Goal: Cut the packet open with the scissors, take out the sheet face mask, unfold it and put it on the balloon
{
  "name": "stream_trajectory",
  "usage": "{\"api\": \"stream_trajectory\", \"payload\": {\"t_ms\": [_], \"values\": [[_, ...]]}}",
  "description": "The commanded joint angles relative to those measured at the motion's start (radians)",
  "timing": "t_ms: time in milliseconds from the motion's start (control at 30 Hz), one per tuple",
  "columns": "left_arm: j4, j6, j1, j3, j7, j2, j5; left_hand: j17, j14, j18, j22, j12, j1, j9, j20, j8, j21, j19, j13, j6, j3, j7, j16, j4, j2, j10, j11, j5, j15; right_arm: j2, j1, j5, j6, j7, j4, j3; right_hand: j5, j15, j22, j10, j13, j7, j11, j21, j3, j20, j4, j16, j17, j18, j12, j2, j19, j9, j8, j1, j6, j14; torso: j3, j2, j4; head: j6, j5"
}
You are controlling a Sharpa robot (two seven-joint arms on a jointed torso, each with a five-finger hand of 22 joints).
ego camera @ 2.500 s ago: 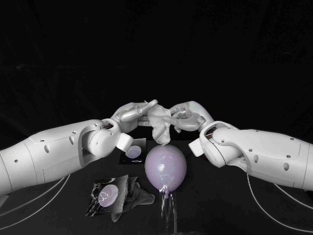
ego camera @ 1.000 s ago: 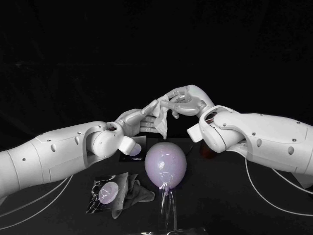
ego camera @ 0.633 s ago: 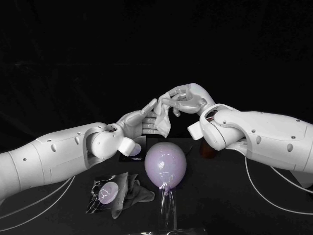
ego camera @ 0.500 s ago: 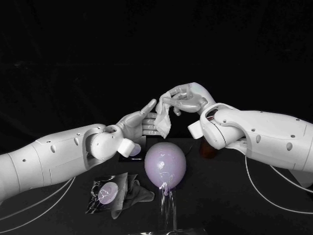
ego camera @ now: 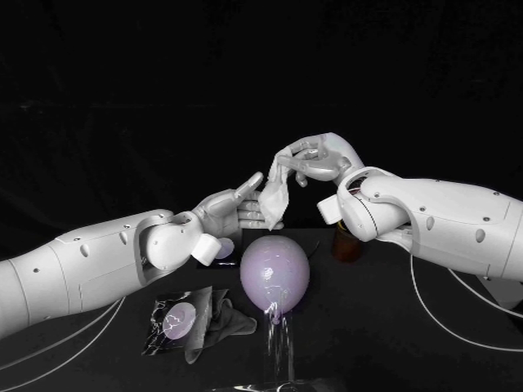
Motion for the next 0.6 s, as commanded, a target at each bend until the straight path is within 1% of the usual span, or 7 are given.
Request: {"api": "stream_trajectory", "payload": {"t_ms": [33, 100, 233, 267, 367, 500, 600], "values": [[0.004, 0.033, 0.000, 0.001, 0.017, -0.001, 0.007, 0.003, 0.005, -0.002, 0.001, -0.007, 0.089, -0.008, 0.000, -0.014, 0.008, 0.012, -0.001, 0.006, 0.010, 0.035, 0.005, -0.014, 0.007, 0.000, 0.003, 0.002, 0.000, -0.001, 0.001, 0.014, 0.006, 0.010, -0.002, 0.001, 0.007, -0.003, 0.035, 0.008, 0.001, -0.003, 0.000, 0.004, 0.006, 0.002, -0.002, 0.005, 0.000, 0.009, -0.006, 0.005, 0.006, 0.001, 0.003, -0.004, 0.004, 0.001, 0.0005, -0.001, -0.0006, -0.001, 0.000], [0.004, 0.024, 0.000, 0.001, 0.022, -0.002, 0.007, 0.005, 0.006, 0.001, 0.001, -0.008, 0.134, -0.012, 0.000, -0.020, 0.011, 0.016, -0.002, 0.005, 0.015, 0.034, 0.007, -0.013, 0.014, -0.004, 0.004, 0.002, -0.001, -0.003, 0.001, 0.015, 0.008, 0.009, -0.003, 0.001, 0.007, -0.003, 0.036, 0.009, 0.001, -0.003, 0.000, 0.005, 0.009, 0.002, -0.005, 0.005, -0.001, 0.009, -0.006, 0.004, 0.007, 0.001, 0.004, -0.005, 0.004, 0.002, 0.0003, -0.001, -0.0006, -0.001, -0.001], [0.004, 0.002, -0.001, 0.001, 0.036, -0.004, 0.007, 0.008, 0.012, 0.007, 0.002, -0.008, 0.211, -0.022, -0.001, -0.031, 0.016, 0.024, -0.002, 0.004, 0.043, 0.030, 0.011, -0.013, 0.049, -0.010, 0.001, 0.002, -0.003, -0.011, 0.001, 0.018, 0.012, 0.006, 0.001, 0.001, 0.007, -0.004, 0.036, 0.009, 0.002, -0.003, 0.000, 0.006, 0.010, 0.002, -0.006, 0.006, -0.001, 0.009, -0.006, 0.004, 0.008, 0.002, 0.005, -0.006, 0.004, 0.002, 0.0005, -0.001, -0.0006, -0.002, -0.001], [0.004, -0.003, -0.001, 0.001, 0.039, -0.005, 0.007, 0.009, 0.014, 0.008, 0.002, -0.007, 0.227, -0.024, 0.000, -0.034, 0.016, 0.025, -0.002, 0.005, 0.048, 0.030, 0.012, -0.011, 0.054, -0.010, 0.000, 0.002, -0.004, -0.013, 0.001, 0.019, 0.013, 0.005, 0.003, 0.001, 0.007, -0.004, 0.036, 0.009, 0.002, -0.003, 0.000, 0.006, 0.010, 0.002, -0.006, 0.006, -0.001, 0.009, -0.006, 0.004, 0.008, 0.002, 0.005, -0.006, 0.004, 0.002, 0.0005, -0.001, -0.0010, -0.001, 0.000], [0.004, -0.013, -0.001, 0.001, 0.044, -0.006, 0.008, 0.009, 0.014, 0.010, 0.001, -0.007, 0.257, -0.030, 0.000, -0.040, 0.018, 0.027, -0.002, 0.009, 0.061, 0.029, 0.011, -0.006, 0.064, -0.010, 0.000, 0.002, -0.004, -0.018, 0.002, 0.021, 0.014, 0.004, 0.007, 0.001, 0.007, -0.004, 0.036, 0.009, 0.002, -0.003, 0.000, 0.006, 0.010, 0.002, -0.006, 0.006, -0.001, 0.009, -0.006, 0.004, 0.008, 0.002, 0.005, -0.006, 0.004, 0.002, 0.0007, 0.000, -0.0010, -0.002, -0.001], [0.004, -0.020, -0.001, 0.001, 0.046, -0.007, 0.009, 0.007, 0.004, 0.012, 0.000, -0.007, 0.300, -0.035, 0.000, -0.046, 0.018, 0.028, -0.002, 0.014, 0.087, 0.028, 0.005, -0.011, 0.079, -0.011, -0.001, 0.002, -0.003, -0.022, 0.002, 0.022, 0.014, 0.004, 0.012, 0.001, 0.007, -0.004, 0.036, 0.009, 0.002, -0.003, 0.000, 0.006, 0.010, 0.002, -0.006, 0.006, -0.001, 0.009, -0.006, 0.004, 0.008, 0.002, 0.005, -0.006, 0.004, 0.002, 0.0003, 0.000, -0.0005, -0.003, -0.002], [0.003, -0.023, -0.001, 0.001, 0.046, -0.008, 0.010, 0.006, -0.003, 0.012, 0.000, -0.008, 0.318, -0.039, 0.000, -0.049, 0.017, 0.027, -0.002, 0.018, 0.100, 0.031, -0.001, -0.009, 0.082, -0.013, 0.001, 0.002, 0.000, -0.025, 0.002, 0.024, 0.013, 0.004, 0.014, 0.001, 0.007, -0.004, 0.037, 0.010, 0.002, -0.003, 0.000, 0.008, 0.012, 0.002, -0.008, 0.006, -0.001, 0.009, -0.006, 0.003, 0.008, 0.002, 0.006, -0.008, 0.004, 0.003, 0.0007, -0.001, -0.0002, -0.003, -0.002]]}}
